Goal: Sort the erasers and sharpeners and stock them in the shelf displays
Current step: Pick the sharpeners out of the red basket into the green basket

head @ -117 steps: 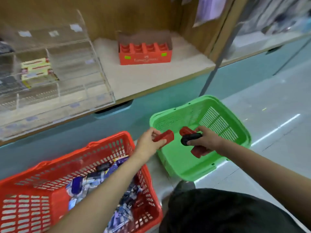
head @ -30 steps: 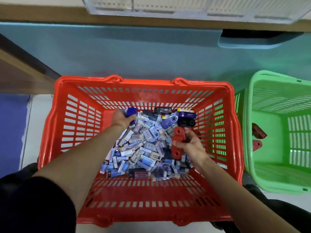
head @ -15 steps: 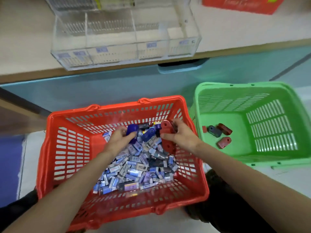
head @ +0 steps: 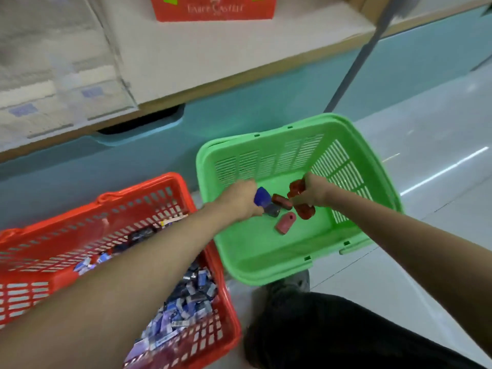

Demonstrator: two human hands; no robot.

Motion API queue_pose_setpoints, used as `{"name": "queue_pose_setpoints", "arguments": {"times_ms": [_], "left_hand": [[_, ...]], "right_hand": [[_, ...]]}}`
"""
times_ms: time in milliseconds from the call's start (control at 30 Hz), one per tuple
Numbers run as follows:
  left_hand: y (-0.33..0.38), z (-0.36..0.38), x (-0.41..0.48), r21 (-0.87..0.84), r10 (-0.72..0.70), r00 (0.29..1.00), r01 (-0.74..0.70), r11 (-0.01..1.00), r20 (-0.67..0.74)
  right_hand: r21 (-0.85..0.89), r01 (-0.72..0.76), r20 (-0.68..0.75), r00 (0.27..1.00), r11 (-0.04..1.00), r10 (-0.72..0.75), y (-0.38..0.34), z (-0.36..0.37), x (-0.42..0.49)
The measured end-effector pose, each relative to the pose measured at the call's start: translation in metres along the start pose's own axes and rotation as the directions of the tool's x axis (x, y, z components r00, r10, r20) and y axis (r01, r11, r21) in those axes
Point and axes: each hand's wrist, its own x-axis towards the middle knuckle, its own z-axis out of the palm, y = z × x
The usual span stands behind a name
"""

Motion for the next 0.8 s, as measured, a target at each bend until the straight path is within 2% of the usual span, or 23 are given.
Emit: {"name": "queue_pose_setpoints", "arguments": {"times_ms": [67,167,333,433,533,667,733,800], "left_hand": [[-0.004,0.020,0.020,0.089,-0.103,0.988,0.093,0.992,0.114],[-0.020,0.047,0.043,0.042,-0.176,0.970,0.172,0.984,0.168],[-0.042,0.074,0.064,-0.018,-0.190,0.959,0.197,0.980,0.208],[-0.038,0.071,0.068,-0.061,-0.147,0.963,0.165,0.984,0.225],[-0.024,0.046,0.046,-0.220,-0.011,0.989,0.043,0.975,0.146],[-0.038,-0.005,-0.040,-0.409,0.165,0.975,-0.214,0.887,-0.152],[-0.070,-0.025,-0.089,-0.550,0.148,0.968,-0.237,0.801,-0.202],[-0.113,-0.037,-0.127,-0.631,0.058,0.981,-0.164,0.758,-0.185]], "right_hand": [[-0.099,-0.001,0.095,0.995,0.995,0.010,0.014,0.024,0.021],[-0.080,-0.005,0.152,0.988,0.997,0.017,0.029,0.052,0.048],[0.033,-0.005,0.116,0.993,0.999,0.001,0.044,0.075,0.076],[0.090,0.021,0.076,0.997,0.996,-0.028,0.047,0.071,0.074],[0.182,0.045,0.006,0.999,0.982,-0.047,0.042,0.050,0.057],[0.377,0.198,-0.003,0.977,0.905,-0.213,0.000,0.009,0.006],[0.477,0.306,-0.026,0.942,0.824,-0.334,-0.035,-0.003,-0.029],[0.519,0.410,-0.038,0.888,0.751,-0.458,-0.074,-0.006,-0.062]]}}
